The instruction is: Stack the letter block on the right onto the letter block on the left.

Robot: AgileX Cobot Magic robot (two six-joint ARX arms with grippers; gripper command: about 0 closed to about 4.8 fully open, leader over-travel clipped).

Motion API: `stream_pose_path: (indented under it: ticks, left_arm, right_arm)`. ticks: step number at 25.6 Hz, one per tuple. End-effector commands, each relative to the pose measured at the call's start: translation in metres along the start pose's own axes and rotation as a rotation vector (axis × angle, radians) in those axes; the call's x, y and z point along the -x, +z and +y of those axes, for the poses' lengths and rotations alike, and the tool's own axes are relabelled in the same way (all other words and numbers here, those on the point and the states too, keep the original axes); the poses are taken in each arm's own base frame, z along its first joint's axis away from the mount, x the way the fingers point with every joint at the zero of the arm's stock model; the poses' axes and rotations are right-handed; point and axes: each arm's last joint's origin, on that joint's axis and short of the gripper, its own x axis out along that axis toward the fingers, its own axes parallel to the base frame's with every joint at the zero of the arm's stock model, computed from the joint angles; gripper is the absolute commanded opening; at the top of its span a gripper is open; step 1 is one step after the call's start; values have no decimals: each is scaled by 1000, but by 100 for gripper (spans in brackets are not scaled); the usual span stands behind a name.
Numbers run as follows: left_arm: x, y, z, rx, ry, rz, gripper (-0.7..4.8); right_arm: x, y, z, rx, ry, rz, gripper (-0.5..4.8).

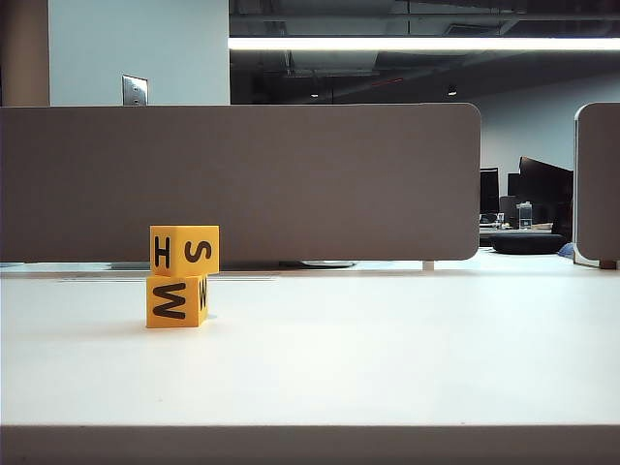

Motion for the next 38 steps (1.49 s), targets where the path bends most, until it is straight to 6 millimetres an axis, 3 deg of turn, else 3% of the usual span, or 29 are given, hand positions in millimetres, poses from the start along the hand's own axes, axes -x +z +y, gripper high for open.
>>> stream_pose_path:
  ticks: [1, 10, 19, 25, 38]
  left_arm:
    - [0, 1, 0, 0, -5, -6, -5]
    - [0, 1, 0, 0, -5, -5, -5]
    - [0, 1, 0, 0, -5, -6, -5]
    - [0, 1, 0, 0, -5, -6, -5]
    - [0, 1, 0, 0, -5, -5, -5]
  right_arm:
    - [-2, 0, -11, -23, -122, -9, 0]
    - [-2, 2, -34, -61, -337, -31, 0]
    - [-2, 8, -37, -64, -182, -104, 0]
    - [0, 15, -41, -61, -227, -180, 0]
    - [0, 14, -42, -62, -233, -167, 0]
